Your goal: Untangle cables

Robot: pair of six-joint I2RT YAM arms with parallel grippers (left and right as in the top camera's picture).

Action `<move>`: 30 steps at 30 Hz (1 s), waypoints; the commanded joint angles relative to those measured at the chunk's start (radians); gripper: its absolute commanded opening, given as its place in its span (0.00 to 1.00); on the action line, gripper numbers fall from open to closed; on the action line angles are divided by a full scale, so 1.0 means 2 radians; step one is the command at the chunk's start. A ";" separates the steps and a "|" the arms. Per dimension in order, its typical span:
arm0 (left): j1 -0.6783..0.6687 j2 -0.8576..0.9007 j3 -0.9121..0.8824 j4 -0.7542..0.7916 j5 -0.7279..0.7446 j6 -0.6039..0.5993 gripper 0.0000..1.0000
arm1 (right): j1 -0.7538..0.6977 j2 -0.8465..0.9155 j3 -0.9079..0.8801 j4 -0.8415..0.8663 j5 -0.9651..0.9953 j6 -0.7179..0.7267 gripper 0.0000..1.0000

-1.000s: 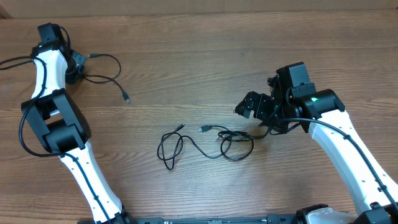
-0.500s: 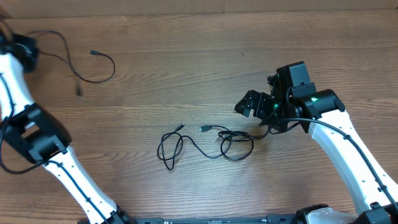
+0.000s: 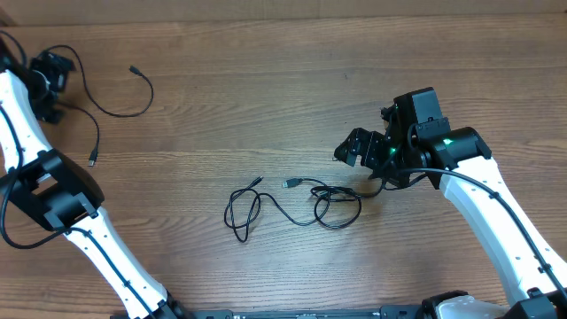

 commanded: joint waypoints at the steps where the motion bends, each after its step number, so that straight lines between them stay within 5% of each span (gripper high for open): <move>1: -0.014 -0.003 0.000 -0.066 -0.139 0.033 1.00 | 0.002 0.002 -0.004 0.001 0.003 -0.003 0.97; 3: -0.020 -0.001 0.000 -0.102 -0.197 0.034 0.94 | 0.002 0.002 -0.004 0.000 0.003 -0.003 0.97; 5: -0.027 0.001 -0.013 -0.129 -0.216 0.045 0.66 | 0.002 0.002 -0.004 0.001 0.003 -0.003 0.97; 22: -0.035 0.001 -0.137 -0.011 -0.153 0.150 0.71 | 0.002 0.002 -0.004 -0.003 0.003 -0.003 0.97; 26: -0.032 0.001 -0.145 0.010 -0.128 0.174 0.59 | 0.002 0.002 -0.004 0.005 0.003 0.000 0.97; 30: -0.032 0.001 -0.164 0.024 -0.128 0.174 0.35 | 0.002 0.002 -0.004 0.011 0.003 0.002 0.97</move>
